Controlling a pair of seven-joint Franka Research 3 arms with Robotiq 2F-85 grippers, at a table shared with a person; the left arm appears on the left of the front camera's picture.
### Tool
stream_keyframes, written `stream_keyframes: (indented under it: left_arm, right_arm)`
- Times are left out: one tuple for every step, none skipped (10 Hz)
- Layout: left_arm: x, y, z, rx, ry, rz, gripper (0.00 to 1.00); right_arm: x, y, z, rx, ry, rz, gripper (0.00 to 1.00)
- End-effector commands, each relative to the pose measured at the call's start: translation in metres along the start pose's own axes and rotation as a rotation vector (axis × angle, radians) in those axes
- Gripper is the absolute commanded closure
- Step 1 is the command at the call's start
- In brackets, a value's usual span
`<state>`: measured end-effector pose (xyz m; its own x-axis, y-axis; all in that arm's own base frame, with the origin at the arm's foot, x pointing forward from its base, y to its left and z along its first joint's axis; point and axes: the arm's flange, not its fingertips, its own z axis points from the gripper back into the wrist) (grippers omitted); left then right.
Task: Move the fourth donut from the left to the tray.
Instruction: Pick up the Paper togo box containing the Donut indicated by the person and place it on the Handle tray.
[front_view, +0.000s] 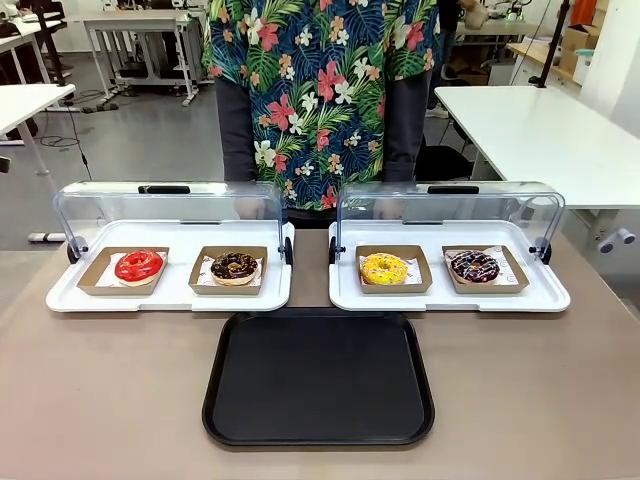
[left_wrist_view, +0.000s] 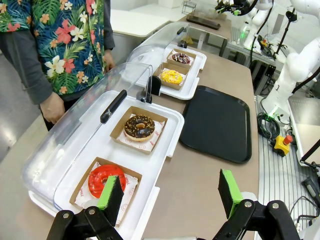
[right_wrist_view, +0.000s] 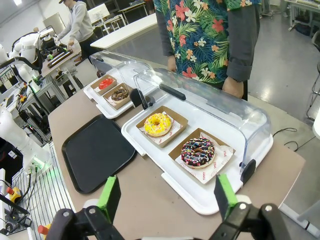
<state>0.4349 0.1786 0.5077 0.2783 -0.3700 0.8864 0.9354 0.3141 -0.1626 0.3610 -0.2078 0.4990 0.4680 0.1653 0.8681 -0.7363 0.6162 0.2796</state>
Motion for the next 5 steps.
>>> stream_keyframes:
  left_arm:
    - [0.0005, 0.0001, 0.0004, 0.0, 0.014, -0.005, 0.0]
    - [0.0005, 0.0001, 0.0004, 0.0, 0.014, -0.005, 0.0]
    - [0.0005, 0.0001, 0.0004, 0.0, 0.014, -0.005, 0.0]
    - [0.0005, 0.0001, 0.0004, 0.0, 0.014, -0.005, 0.0]
    - [0.0005, 0.0001, 0.0004, 0.0, 0.014, -0.005, 0.0]
  right_arm:
    - [0.0043, -0.0036, 0.0002, 0.003, -0.023, 0.023, 0.0]
    - [0.0043, -0.0036, 0.0002, 0.003, -0.023, 0.023, 0.0]
    - [0.0043, -0.0036, 0.0002, 0.003, -0.023, 0.023, 0.0]
    - [0.0043, -0.0036, 0.0002, 0.003, -0.023, 0.023, 0.0]
    - [0.0043, -0.0036, 0.0002, 0.003, -0.023, 0.023, 0.0]
